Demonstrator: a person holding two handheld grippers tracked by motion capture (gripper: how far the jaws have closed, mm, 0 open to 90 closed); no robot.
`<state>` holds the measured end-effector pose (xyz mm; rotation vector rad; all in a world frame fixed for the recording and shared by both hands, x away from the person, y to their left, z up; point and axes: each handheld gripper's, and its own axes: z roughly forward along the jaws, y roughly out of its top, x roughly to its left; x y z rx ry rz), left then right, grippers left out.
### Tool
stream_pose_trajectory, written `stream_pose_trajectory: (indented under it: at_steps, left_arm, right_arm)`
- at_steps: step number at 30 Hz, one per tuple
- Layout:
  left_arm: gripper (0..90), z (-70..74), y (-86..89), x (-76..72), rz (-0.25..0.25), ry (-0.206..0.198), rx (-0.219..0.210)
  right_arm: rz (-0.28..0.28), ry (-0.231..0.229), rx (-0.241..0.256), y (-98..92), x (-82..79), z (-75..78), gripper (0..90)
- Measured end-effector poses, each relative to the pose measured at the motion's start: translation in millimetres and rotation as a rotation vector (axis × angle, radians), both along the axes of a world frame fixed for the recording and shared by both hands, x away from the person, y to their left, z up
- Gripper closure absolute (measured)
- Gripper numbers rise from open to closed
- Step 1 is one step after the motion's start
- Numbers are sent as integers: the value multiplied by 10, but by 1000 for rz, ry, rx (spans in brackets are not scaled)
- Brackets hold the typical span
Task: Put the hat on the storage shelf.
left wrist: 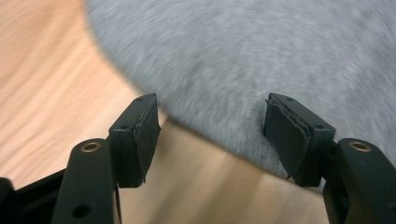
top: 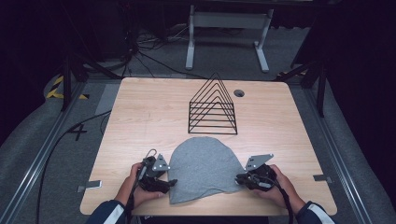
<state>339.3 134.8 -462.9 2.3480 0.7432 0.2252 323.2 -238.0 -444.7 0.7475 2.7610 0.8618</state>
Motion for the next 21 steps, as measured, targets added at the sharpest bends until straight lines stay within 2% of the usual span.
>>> stream_pose_trajectory:
  at_steps: [1, 3, 4, 6, 7, 8, 9, 10, 11, 14, 15, 17, 20, 21]
  left_arm:
    - [346, 3, 27, 51, 20, 5, -11]
    - [318, 12, 45, 161, 47, 1, -32]
    - [309, 12, 45, 161, 47, 1, -32]
    - [296, 8, 33, 300, 69, 2, -29]
    - [286, -15, 17, 357, 83, 19, -36]
    - [278, -15, 17, 357, 83, 19, -36]
    - [278, -26, 6, 404, 83, 28, -25]
    - [249, -33, -11, 439, 81, 26, -39]
    - [249, -28, -27, 452, 82, 30, -32]
    - [226, -35, -99, 464, 77, 6, -4]
    - [212, -34, -124, 473, 78, 10, -2]
    - [201, -27, -146, 492, 76, 14, 9]
    - [191, -30, -188, 542, 79, 18, 11]
    - [185, -30, -198, 552, 76, 17, 13]
  right_arm:
    - [11, -15, -3, 15, -12, 12, 739]
    - [-18, -38, 28, 28, 15, 72, 672]
    - [-34, -56, 54, 26, 70, 121, 631]
    - [-67, -97, 71, 32, 180, 180, 584]
    - [-73, -118, 84, 41, 251, 203, 562]
    - [-73, -118, 84, 41, 251, 203, 562]
    - [-86, -126, 97, 53, 346, 216, 545]
    - [-89, -126, 93, 68, 436, 209, 509]
    - [-87, -125, 85, 96, 551, 186, 482]
    - [-105, -57, 63, 192, 852, 85, 369]
    - [-109, -53, 59, 219, 905, 63, 362]
    - [-102, -14, 72, 328, 1055, -11, 336]
    - [-113, -40, 43, 421, 1108, -51, 329]
    - [-120, -45, 18, 466, 1119, -72, 292]
